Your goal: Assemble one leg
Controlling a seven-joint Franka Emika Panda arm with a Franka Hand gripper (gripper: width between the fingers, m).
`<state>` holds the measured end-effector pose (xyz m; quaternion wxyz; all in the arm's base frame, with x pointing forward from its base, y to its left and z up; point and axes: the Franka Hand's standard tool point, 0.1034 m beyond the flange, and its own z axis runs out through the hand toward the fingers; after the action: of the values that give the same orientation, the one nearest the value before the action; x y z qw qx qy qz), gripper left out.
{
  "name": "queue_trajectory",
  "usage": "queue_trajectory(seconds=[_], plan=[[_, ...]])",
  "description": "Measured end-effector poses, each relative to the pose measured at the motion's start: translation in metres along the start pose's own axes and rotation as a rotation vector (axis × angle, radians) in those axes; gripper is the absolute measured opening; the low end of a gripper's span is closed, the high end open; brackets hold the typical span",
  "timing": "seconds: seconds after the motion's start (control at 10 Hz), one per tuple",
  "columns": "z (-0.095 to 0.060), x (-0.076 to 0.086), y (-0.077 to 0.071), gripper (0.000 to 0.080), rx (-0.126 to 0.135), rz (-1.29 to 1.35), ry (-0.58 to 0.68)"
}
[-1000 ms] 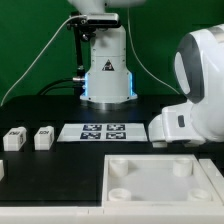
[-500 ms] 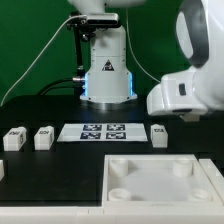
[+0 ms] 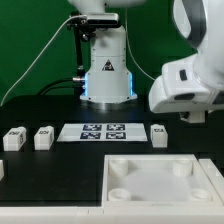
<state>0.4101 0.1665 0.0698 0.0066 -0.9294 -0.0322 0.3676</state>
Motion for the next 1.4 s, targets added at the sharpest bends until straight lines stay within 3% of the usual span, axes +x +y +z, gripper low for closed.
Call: queue_trajectory(seconds=[0.1, 0.2, 0.4, 0.5, 0.6, 0.7, 1.0, 1.1, 1.3, 1.4], plan=[[-0.002, 0.002, 0.001, 0.0294, 0.006, 0.001, 0.105], [-0.005, -0.001, 0.011, 0.0294, 0.007, -0.035, 0.158], [-0.033, -0.005, 0.031, 0.0294, 0.018, -0.049, 0.345], [-0.047, -0.003, 0.031, 0.0294, 0.019, -0.062, 0.411], [-0.070, 0.006, 0.033, 0.0294, 0.022, -0.083, 0.546], [-0.082, 0.008, 0.038, 0.0294, 0.021, -0.092, 0.666], [-0.080, 0.011, 0.039, 0.0294, 0.021, -0.096, 0.960], [-0.078, 0.012, 0.045, 0.0294, -0.004, -0.140, 0.968], [-0.126, 0.036, 0.063, 0.0294, -0.031, -0.194, 1.010], [-0.142, 0.047, 0.067, 0.0294, -0.040, -0.215, 1.030]])
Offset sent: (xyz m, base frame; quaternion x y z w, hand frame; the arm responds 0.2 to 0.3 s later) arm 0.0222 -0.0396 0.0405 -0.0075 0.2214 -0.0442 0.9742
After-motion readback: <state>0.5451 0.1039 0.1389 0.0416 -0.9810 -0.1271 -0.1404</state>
